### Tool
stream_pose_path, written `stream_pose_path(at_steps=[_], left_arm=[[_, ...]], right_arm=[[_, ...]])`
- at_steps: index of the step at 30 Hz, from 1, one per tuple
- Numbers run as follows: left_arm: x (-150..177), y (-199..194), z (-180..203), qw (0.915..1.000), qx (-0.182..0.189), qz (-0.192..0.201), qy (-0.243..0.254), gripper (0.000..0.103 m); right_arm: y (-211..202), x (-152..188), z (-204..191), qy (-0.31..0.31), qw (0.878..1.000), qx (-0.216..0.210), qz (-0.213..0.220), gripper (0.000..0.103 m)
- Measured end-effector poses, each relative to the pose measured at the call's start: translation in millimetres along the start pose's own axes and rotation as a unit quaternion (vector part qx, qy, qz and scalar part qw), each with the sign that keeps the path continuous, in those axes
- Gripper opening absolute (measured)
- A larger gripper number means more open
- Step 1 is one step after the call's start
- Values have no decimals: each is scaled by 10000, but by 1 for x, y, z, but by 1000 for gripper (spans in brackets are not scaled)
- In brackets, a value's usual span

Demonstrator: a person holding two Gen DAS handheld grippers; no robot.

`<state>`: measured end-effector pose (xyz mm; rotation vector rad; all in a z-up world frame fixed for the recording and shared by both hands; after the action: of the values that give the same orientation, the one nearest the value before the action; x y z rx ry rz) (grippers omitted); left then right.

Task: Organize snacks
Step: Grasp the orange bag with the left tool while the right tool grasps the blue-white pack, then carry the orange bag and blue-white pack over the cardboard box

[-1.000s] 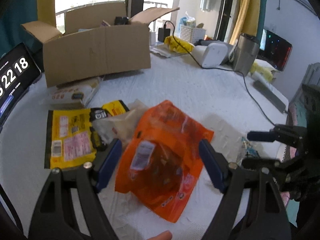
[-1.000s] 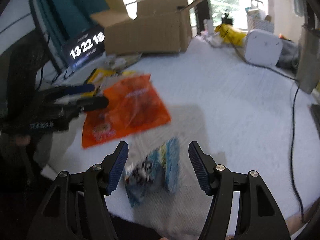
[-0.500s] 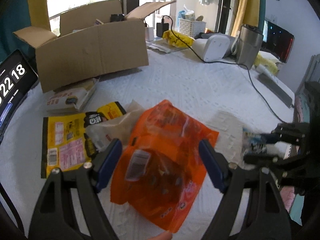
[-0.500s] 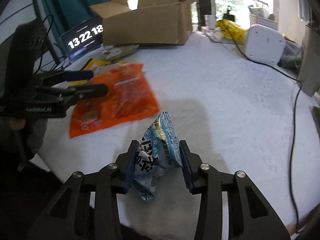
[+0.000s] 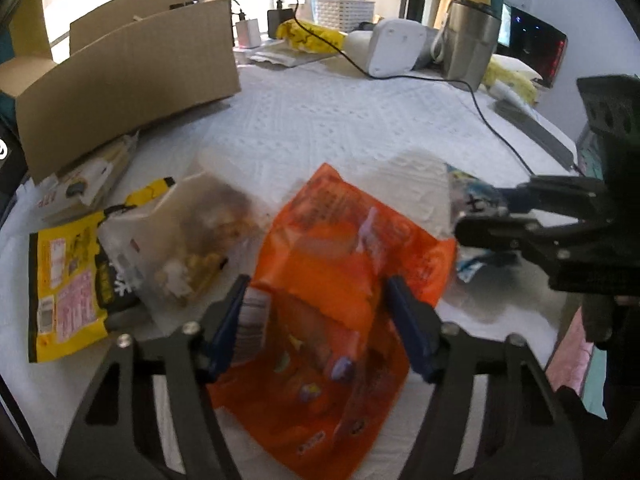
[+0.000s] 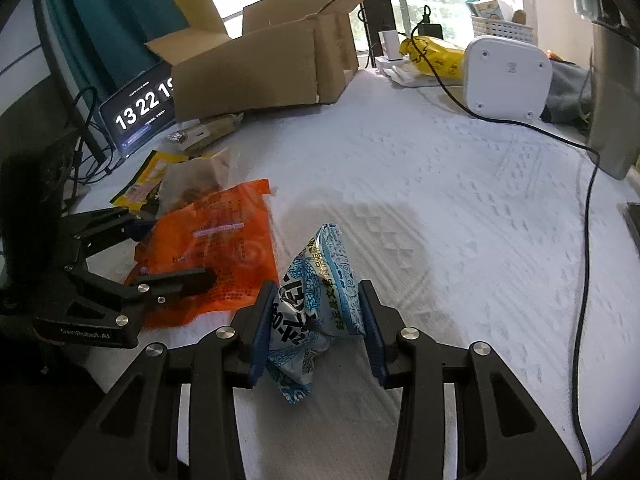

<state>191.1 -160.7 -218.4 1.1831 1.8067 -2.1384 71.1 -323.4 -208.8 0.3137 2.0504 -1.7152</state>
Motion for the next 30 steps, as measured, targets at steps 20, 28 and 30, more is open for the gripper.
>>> stream_pose_path(at_steps=[20,28,30], left_arm=[[-20,-45,-24,9975,195,634,-262,40],[-33,-65,-65,9940,-11,945,-558,40],[-37,-70,-74,9929,-66,1014,-615,40]], right_arm=[[-11,-54,-17,-263,9991,239,241,42],[-8,-87,-35,-502,9979,189,361,42],[-7,-95,-38,-552,9976,177,385,42]])
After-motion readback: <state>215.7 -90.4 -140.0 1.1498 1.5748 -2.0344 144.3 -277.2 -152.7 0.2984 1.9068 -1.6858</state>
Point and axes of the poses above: each gripper's, at about its wrist camera, not at the fingertips, and y roughly the way its jaws point, z to its right, x to its underside, the point moved 5 cm from there along y, roughly the way its jaws point, and after that the axes turned 4 degrees about -x, right-handed, at the moved point
